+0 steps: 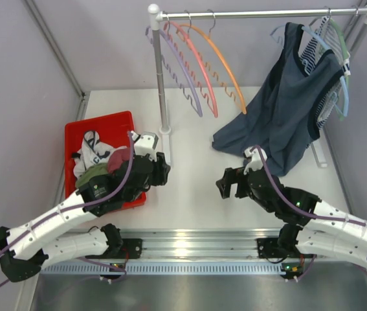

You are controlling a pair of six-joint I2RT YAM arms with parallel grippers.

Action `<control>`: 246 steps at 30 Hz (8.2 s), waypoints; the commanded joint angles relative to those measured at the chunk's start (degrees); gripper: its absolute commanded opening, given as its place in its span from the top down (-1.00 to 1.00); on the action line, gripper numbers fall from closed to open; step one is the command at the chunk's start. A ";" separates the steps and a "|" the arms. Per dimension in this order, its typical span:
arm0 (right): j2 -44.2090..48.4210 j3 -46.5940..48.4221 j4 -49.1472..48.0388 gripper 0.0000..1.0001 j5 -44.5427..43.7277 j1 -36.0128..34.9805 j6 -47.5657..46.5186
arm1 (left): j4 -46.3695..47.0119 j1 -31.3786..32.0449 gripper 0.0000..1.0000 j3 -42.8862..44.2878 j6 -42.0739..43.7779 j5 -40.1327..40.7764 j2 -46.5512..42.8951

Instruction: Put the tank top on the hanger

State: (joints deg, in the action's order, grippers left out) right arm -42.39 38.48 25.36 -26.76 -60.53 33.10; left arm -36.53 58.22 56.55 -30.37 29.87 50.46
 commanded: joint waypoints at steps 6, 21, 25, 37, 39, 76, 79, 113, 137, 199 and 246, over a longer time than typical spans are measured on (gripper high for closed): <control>-0.15 -0.16 -3.13 -0.99 1.27 -0.64 0.03 | -5.81 -0.12 -0.01 0.92 -5.83 9.82 0.25; -5.16 1.95 -4.80 -0.99 8.22 -0.64 -1.81 | -9.44 -31.56 -0.11 2.33 -0.04 8.02 13.34; -5.16 2.30 -5.06 -1.00 9.27 -0.64 -1.99 | -4.79 -36.32 -0.12 1.10 3.12 5.03 16.51; -4.02 0.55 -5.94 -0.99 10.59 -0.64 -0.50 | 0.93 -39.41 -0.07 -3.64 4.88 3.79 25.48; -3.75 0.37 -5.94 -1.00 10.77 -0.73 -0.49 | 1.99 -39.58 0.00 -4.35 5.67 4.32 26.01; 1.52 3.89 -8.84 -1.00 5.05 -0.64 -2.08 | -13.92 -35.11 1.00 50.59 7.17 -43.14 17.04; 3.01 2.75 -9.02 -0.99 4.97 -0.64 -0.94 | -11.20 -28.18 1.00 46.73 5.77 -38.24 16.17; -1.99 -6.93 -6.11 -0.99 -1.01 -0.38 7.15 | 8.94 -13.30 0.07 -10.77 -7.69 -19.32 6.14; -14.21 -7.10 -12.88 -0.36 14.81 9.12 11.98 | 32.84 -7.94 0.14 -10.59 -2.59 -39.09 27.41; -9.81 27.84 21.73 1.00 -8.83 2.35 7.70 | 0.32 -6.71 1.00 18.13 1.54 -19.50 2.72; -17.65 4.41 5.56 0.01 11.74 7.80 9.44 | 30.83 -6.71 1.00 -29.75 -17.44 -20.20 -1.68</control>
State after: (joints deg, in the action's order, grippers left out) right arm -63.92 42.37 33.36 -15.05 -52.12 41.01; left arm -9.61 51.42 27.51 -46.24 7.57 50.06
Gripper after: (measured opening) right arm 0.489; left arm 0.019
